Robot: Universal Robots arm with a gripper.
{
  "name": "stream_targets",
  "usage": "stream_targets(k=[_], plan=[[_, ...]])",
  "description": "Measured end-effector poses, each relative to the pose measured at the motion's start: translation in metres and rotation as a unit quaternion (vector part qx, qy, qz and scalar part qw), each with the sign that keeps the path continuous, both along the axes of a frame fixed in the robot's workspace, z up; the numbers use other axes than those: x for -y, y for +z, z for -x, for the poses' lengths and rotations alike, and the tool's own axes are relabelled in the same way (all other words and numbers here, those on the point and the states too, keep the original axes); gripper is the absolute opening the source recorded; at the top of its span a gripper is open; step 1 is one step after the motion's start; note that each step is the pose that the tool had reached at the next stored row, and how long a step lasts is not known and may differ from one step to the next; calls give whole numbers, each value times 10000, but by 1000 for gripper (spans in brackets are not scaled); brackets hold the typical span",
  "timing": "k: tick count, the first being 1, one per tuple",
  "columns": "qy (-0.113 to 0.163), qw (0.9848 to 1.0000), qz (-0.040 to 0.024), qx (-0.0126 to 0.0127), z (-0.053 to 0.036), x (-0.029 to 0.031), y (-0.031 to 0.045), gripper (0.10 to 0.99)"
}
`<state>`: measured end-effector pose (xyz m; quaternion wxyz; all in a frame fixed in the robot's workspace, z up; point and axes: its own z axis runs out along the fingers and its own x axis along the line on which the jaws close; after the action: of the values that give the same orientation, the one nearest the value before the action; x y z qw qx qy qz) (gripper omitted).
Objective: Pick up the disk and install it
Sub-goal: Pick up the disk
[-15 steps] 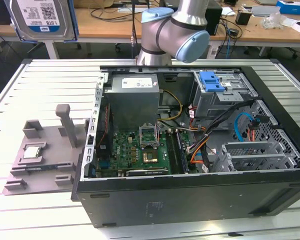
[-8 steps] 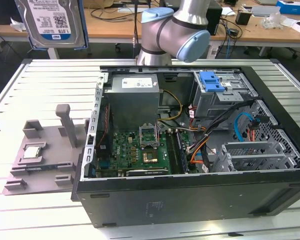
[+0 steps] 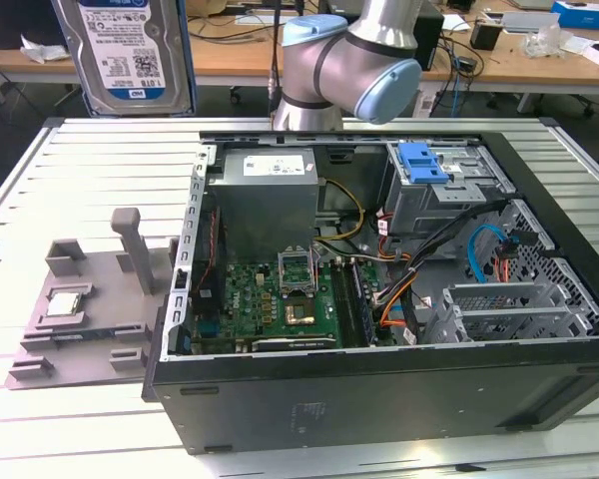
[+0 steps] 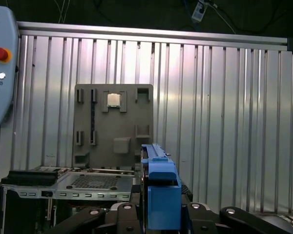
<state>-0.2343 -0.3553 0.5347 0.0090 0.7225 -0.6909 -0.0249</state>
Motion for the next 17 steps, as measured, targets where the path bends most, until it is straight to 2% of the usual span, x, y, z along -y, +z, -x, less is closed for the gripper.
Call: stream_targets(k=[10, 12, 17], plan=[[0, 10000, 2, 0, -209, 0, -140, 369], [0, 10000, 2, 0, -290, 0, -189, 369], [0, 10000, 4, 1, -412, 0, -270, 369]])
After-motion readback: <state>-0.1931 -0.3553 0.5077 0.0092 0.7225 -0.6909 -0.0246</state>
